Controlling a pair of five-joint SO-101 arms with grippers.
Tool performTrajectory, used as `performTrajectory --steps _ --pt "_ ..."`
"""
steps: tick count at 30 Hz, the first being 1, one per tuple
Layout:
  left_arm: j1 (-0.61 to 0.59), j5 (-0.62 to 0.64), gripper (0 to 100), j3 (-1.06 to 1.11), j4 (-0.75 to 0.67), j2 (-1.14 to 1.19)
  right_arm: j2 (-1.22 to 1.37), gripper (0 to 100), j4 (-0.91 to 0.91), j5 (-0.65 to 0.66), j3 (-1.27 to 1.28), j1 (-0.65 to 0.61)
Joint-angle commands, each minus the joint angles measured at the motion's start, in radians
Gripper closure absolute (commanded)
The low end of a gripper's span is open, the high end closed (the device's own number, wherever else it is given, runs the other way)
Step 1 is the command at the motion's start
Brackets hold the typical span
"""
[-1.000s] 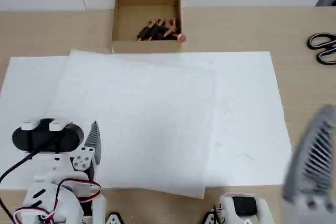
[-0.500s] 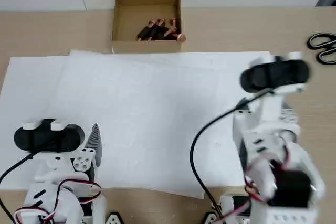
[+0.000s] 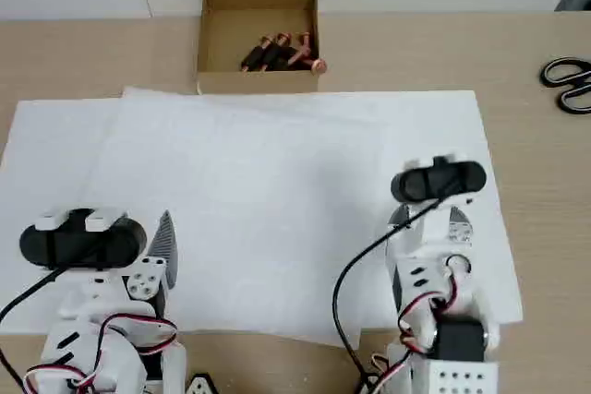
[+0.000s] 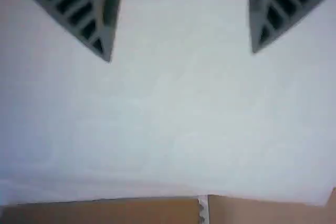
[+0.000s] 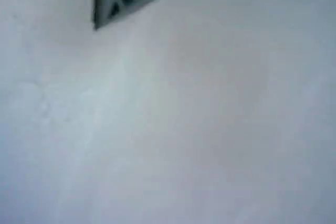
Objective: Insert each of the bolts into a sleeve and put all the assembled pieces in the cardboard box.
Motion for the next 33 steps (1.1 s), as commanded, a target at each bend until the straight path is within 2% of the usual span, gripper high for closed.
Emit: performTrajectory --steps 1,3,11,24,33 --pt "-0.002 -0.008 84 0.051 -0.083 -0.011 -0.176 77.5 -0.051 0.006 0.106 0.005" --pt "-0.002 -0.008 84 0.122 -0.144 -0.011 -0.249 77.5 -0.053 0.006 0.169 0.005" --pt "-0.002 -0.008 84 0.378 -0.315 -0.011 -0.225 77.5 -0.056 0.005 0.23 0.005" --pt "0.0 -0.002 84 0.618 -0.333 -0.011 -0.225 77.5 -0.056 0.005 0.318 0.005" --pt "0.0 -0.002 84 0.624 -0.334 -0.011 -0.225 77.5 -0.058 0.005 0.318 0.005"
